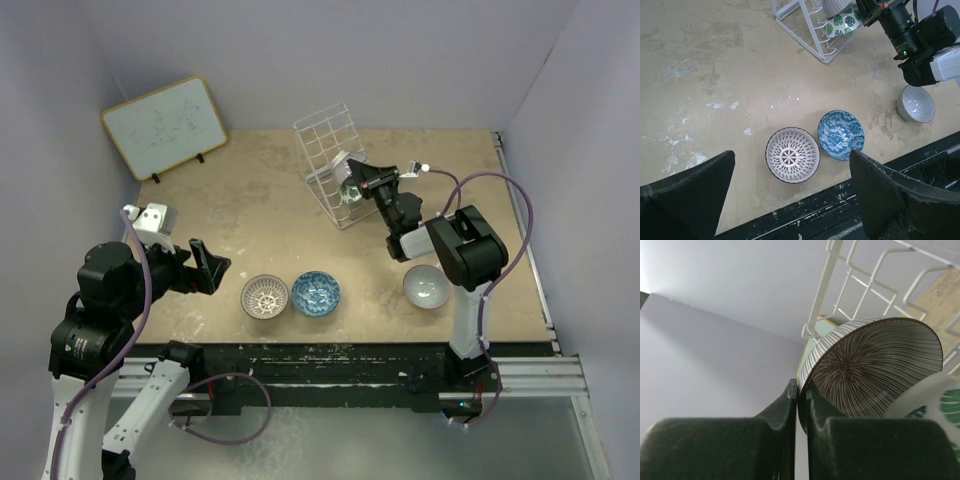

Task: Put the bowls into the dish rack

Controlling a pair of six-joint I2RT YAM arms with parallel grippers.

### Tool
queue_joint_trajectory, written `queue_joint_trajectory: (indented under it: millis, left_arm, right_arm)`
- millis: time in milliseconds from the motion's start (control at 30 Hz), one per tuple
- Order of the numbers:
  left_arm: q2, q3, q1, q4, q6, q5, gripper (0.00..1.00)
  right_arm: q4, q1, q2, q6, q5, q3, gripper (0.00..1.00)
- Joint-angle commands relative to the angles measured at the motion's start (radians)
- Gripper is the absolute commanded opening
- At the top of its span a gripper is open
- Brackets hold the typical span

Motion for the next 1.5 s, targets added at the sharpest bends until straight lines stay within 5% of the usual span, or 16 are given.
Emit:
queue_joint_trajectory:
  millis: [0, 133, 300, 600, 1467]
  left_arm:
    - [0.008, 0.003, -0.006, 0.020, 0.020, 0.001, 0.99]
    - [0.012, 0.011, -0.006, 0.021, 0.020, 0.001, 0.99]
    - [0.013, 0.021, -0.005, 0.018, 0.014, 0.001, 0.99]
    - [0.012, 0.036, -0.005, 0.022, -0.004, 0.006, 0.99]
    - [0.003, 0.051, -0.006, 0.020, -0.014, 0.005, 0.99]
  right_arm:
    - [0.387, -0.007, 0.002, 0.033, -0.004, 0.043, 0.11]
    - [0.386, -0.009, -0.002, 0.044, 0.002, 0.030, 0.20]
    - [0.384, -0.010, -0.017, 0.078, 0.020, -0.004, 0.42]
    - [0.335, -0.013, -0.051, 0.178, 0.039, -0.081, 0.54]
    - [-0.070, -0.017, -0.210, 0.202, 0.062, -0.107, 0.57]
